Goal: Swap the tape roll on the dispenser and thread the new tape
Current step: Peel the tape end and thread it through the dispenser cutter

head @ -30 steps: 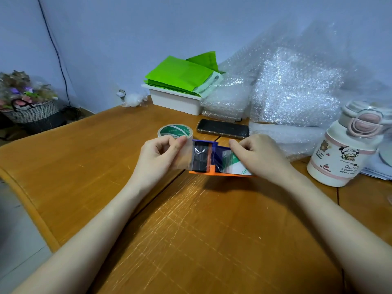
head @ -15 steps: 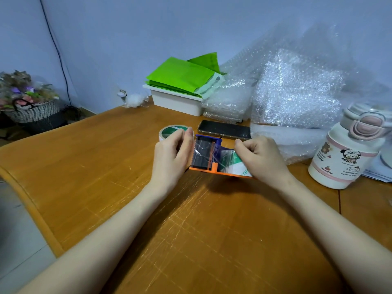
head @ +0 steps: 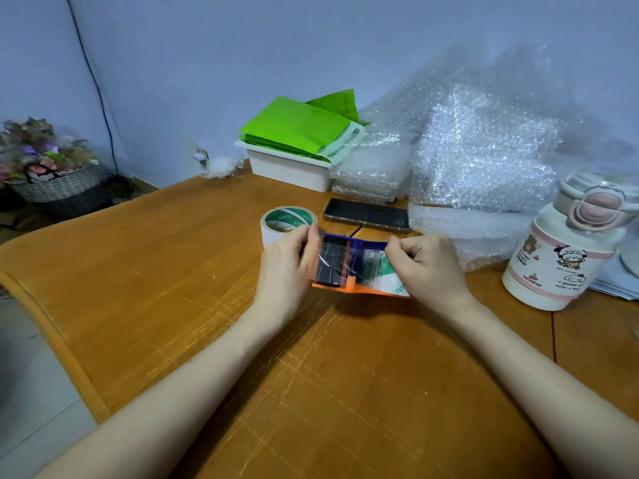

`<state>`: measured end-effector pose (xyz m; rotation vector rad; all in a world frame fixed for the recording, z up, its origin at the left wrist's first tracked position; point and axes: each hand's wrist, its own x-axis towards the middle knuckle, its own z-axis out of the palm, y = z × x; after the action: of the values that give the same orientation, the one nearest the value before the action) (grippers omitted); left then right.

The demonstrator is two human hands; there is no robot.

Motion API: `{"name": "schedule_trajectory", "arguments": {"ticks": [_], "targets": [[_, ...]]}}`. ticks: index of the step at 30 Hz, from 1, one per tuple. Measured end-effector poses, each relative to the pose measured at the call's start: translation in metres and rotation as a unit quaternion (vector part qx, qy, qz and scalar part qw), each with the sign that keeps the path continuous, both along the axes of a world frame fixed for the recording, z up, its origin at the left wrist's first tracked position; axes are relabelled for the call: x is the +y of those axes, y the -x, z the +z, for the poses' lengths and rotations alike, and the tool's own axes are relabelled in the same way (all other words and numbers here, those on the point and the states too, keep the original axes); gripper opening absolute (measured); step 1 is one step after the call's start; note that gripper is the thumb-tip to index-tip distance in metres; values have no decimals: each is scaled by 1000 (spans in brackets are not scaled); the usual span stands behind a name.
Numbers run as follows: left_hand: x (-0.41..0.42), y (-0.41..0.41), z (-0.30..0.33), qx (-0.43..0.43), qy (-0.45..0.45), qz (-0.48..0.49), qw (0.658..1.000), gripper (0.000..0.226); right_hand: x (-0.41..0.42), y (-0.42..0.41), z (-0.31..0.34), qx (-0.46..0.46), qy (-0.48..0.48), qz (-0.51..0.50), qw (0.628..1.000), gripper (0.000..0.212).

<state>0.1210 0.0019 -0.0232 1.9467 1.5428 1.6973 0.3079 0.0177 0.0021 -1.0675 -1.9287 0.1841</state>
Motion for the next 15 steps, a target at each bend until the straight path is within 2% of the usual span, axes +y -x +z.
{"name": "schedule_trajectory", "arguments": {"ticks": [4, 6, 12, 15], "targets": [[10, 8, -9, 79, 69, 14, 994, 16, -5, 7, -4, 66, 28, 26, 997, 58], [14, 15, -11, 78, 77, 18, 994, 11, -10, 16, -5, 44, 17, 44, 998, 58], [10, 22, -2, -14, 61, 53, 997, 46, -3, 6, 2, 54, 47, 30, 997, 57], [8, 25, 2, -84, 82, 29, 993, 56, -3, 4, 3, 61, 42, 27, 997, 63]]}}
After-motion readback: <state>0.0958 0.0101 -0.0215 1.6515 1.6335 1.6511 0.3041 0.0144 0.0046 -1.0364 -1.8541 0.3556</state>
